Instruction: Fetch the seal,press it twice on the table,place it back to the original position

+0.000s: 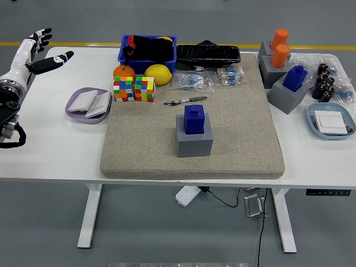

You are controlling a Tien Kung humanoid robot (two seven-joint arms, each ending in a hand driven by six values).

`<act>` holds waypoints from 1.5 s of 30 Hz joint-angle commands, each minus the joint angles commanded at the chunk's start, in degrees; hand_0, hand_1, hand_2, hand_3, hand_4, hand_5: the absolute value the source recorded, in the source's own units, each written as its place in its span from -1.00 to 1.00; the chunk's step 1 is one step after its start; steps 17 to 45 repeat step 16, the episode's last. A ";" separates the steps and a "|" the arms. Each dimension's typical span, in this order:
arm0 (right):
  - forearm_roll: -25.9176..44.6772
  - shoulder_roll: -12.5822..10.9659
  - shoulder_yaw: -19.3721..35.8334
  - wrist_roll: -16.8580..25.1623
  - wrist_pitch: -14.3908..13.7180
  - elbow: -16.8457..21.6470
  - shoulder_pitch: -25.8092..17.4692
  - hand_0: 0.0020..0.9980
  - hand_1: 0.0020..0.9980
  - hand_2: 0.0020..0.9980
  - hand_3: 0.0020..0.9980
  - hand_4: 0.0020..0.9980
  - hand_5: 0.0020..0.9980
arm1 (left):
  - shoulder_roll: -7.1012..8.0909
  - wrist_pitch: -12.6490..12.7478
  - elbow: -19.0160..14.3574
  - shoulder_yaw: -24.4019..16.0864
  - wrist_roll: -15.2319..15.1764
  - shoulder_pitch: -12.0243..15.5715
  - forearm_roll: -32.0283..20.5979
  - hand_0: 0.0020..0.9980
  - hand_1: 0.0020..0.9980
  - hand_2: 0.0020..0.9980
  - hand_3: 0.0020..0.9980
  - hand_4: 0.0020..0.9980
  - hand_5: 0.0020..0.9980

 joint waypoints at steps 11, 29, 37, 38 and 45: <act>0.20 -0.31 -0.24 0.00 -0.01 -0.09 0.20 0.54 0.36 0.36 0.24 0.40 -0.30 | 0.10 -0.11 0.05 0.02 0.12 -0.11 0.03 0.83 0.87 0.87 0.87 0.73 -0.39; 0.14 -0.42 -0.24 -0.04 0.04 -0.18 0.25 0.54 0.36 0.36 0.24 0.40 -0.30 | 0.30 -0.09 0.04 -0.12 0.09 -0.21 0.06 0.83 0.87 0.87 0.87 0.73 -0.39; 0.14 -0.42 -0.24 -0.04 0.04 -0.18 0.25 0.54 0.36 0.36 0.24 0.40 -0.30 | 0.30 -0.09 0.04 -0.12 0.09 -0.21 0.06 0.83 0.87 0.87 0.87 0.73 -0.39; 0.14 -0.42 -0.24 -0.04 0.04 -0.18 0.25 0.54 0.36 0.36 0.24 0.40 -0.30 | 0.30 -0.09 0.04 -0.12 0.09 -0.21 0.06 0.83 0.87 0.87 0.87 0.73 -0.39; 0.14 -0.42 -0.24 -0.04 0.04 -0.18 0.25 0.54 0.36 0.36 0.24 0.40 -0.30 | 0.30 -0.09 0.04 -0.12 0.09 -0.21 0.06 0.83 0.87 0.87 0.87 0.73 -0.39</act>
